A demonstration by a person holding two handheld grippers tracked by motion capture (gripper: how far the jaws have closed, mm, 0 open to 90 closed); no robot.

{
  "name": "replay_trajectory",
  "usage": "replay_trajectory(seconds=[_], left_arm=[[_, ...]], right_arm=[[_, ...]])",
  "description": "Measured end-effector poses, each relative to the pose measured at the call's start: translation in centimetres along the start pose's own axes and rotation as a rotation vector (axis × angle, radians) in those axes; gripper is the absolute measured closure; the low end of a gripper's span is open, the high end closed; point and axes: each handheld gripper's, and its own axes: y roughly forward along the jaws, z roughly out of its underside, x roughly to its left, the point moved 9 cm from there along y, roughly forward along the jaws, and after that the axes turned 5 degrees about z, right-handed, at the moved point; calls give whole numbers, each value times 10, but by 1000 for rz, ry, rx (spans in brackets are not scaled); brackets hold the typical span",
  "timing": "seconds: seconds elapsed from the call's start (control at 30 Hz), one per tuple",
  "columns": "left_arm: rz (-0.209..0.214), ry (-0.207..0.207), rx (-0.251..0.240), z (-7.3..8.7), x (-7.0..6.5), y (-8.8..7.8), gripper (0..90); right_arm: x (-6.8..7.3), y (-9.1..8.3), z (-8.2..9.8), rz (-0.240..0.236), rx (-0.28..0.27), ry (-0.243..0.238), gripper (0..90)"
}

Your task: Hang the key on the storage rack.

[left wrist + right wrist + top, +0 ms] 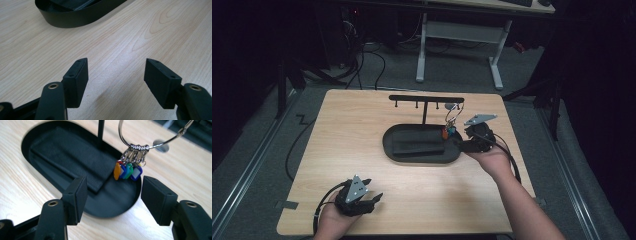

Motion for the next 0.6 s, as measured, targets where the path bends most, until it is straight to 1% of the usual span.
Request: replay_trajectory(seconds=[0.03,0.07,0.1,0.13,0.17,0.2,0.23,0.27,0.3,0.33,0.37,0.4,0.43,0.47,0.5,0.53,0.57,0.6], left_arm=[[0,1,1,0,0,0,365],[1,0,2,0,0,0,365],[1,0,2,0,0,0,365],[2,1,2,1,-1,1,365],[3,2,3,1,-1,1,365],[3,1,1,1,-1,1,365],[3,1,1,1,-1,1,365],[6,0,3,1,-1,1,365],[6,0,3,1,-1,1,365],[5,0,2,1,-1,1,365],[6,0,1,1,-1,1,365],[8,3,1,1,-2,2,365],[10,4,4,1,-3,2,365],[11,5,5,1,-3,2,365],[11,5,5,1,-3,2,365],[12,7,2,1,-4,3,365],[12,7,2,1,-4,3,365],[14,9,4,1,-4,4,365]], right_arm=[[2,0,2,-4,-16,4,387],[5,0,5,-14,-15,8,383],[7,1,9,-11,-2,8,370],[8,1,12,0,-1,-6,364],[10,0,15,5,-18,-15,364],[12,-1,17,8,-45,-13,364],[12,-1,17,8,-45,-13,364],[16,-2,25,0,-45,-1,347],[17,-1,29,3,-32,-1,324],[17,-1,29,3,-32,-1,324],[18,-2,33,8,-29,-4,316],[20,-4,39,31,-89,0,318],[22,-4,43,27,-113,17,317],[24,-5,48,15,-116,37,317],[24,-5,48,15,-116,37,317],[27,-4,59,2,-107,57,317],[27,-4,59,2,-107,57,317],[29,-4,70,1,-120,66,316]])
